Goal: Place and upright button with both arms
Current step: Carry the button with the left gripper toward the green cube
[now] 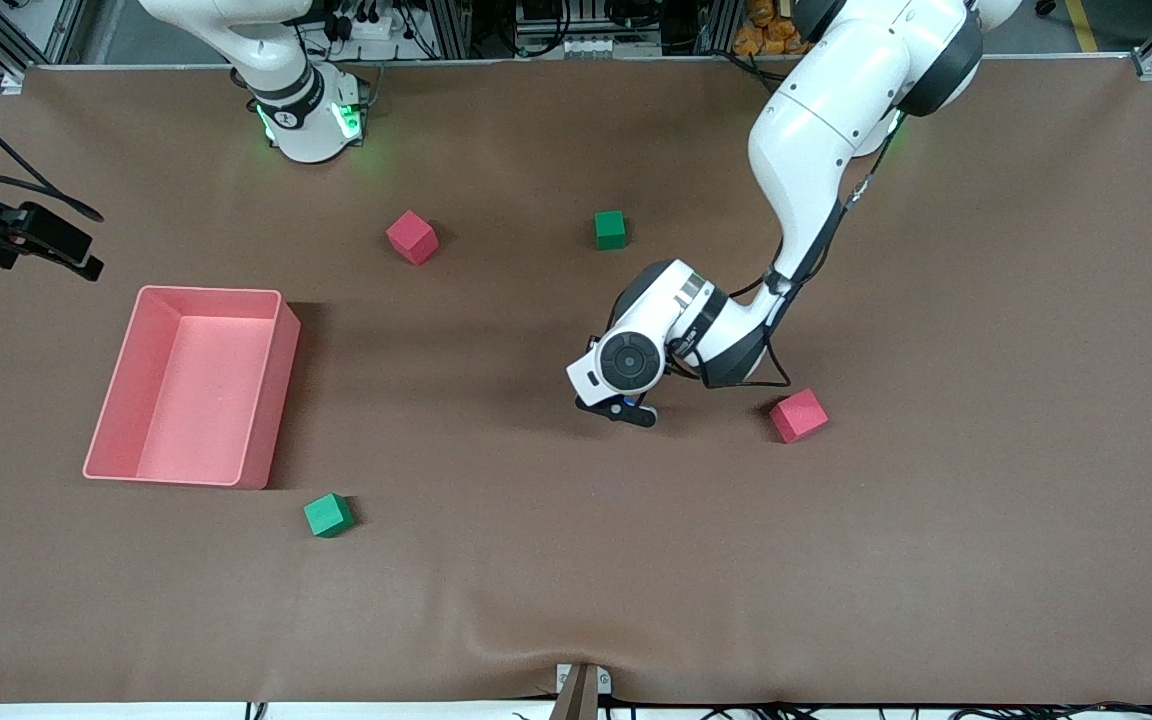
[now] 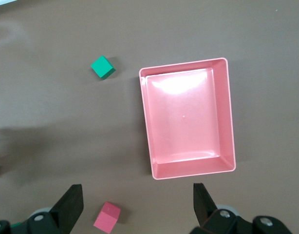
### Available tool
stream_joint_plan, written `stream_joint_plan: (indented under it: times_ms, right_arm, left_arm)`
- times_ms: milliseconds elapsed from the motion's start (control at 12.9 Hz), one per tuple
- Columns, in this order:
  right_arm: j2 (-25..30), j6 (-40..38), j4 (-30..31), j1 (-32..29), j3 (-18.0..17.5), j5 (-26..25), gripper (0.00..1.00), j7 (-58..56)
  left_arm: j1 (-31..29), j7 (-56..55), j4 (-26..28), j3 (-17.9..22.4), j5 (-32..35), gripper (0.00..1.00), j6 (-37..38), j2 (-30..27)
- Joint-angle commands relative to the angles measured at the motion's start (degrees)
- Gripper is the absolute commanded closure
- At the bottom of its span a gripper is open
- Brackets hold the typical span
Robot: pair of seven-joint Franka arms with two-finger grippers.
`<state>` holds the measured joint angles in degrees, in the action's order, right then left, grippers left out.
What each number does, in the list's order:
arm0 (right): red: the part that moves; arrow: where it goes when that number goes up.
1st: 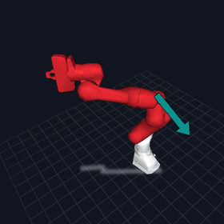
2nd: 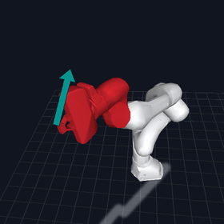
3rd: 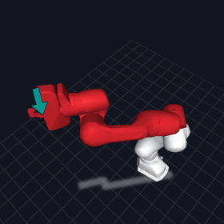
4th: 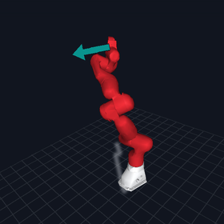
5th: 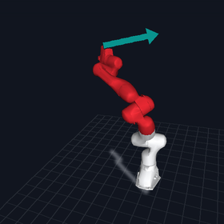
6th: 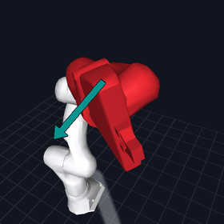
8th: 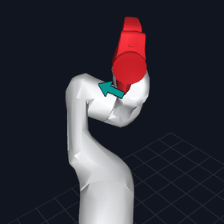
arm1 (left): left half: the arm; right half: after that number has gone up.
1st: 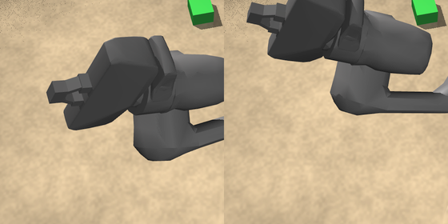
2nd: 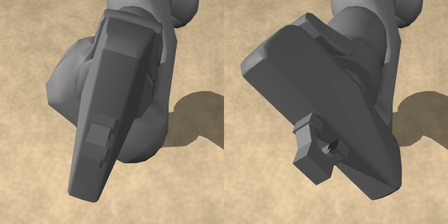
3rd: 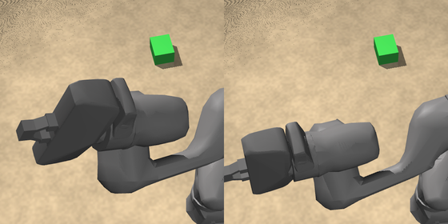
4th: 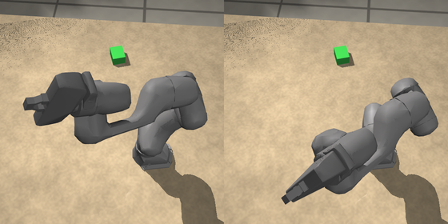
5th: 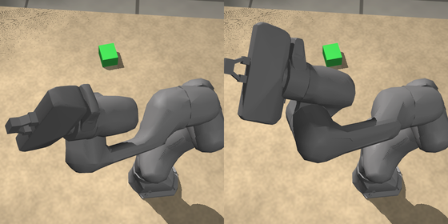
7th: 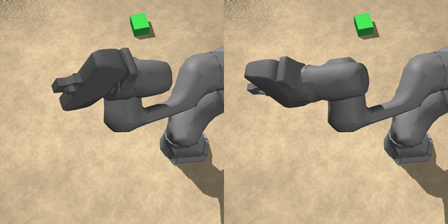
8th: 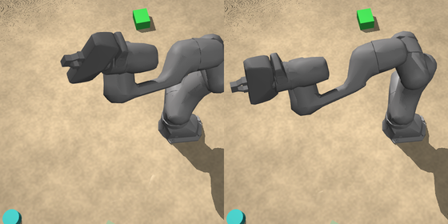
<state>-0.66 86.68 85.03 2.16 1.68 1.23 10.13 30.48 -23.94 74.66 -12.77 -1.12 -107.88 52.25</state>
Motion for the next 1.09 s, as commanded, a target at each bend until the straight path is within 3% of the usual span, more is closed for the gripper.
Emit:
stream_joint_plan:
  times_ms: [0, 698, 1009]
  right_arm:
    - [-0.57, -1.07, -1.54, -1.02, -0.88, -1.49, 0.0, -1.34]
    - [-0.57, -1.6, -1.36, -0.84, -0.71, -1.23, 0.0, -0.81]
    - [-0.57, -1.6, -1.45, -1.1, -0.8, -0.53, 0.0, -1.51]
  left_arm:
    - [0.72, -4.61, -1.62, 0.11, 0.76, 1.0, -0.57, -0.57]
    - [1.6, -12.44, -1.63, -0.15, 0.94, 1.0, -9.09, -8.92]
    - [5.8, -20.07, -1.45, 0.55, 2.25, 1.0, -17.25, -10.24]
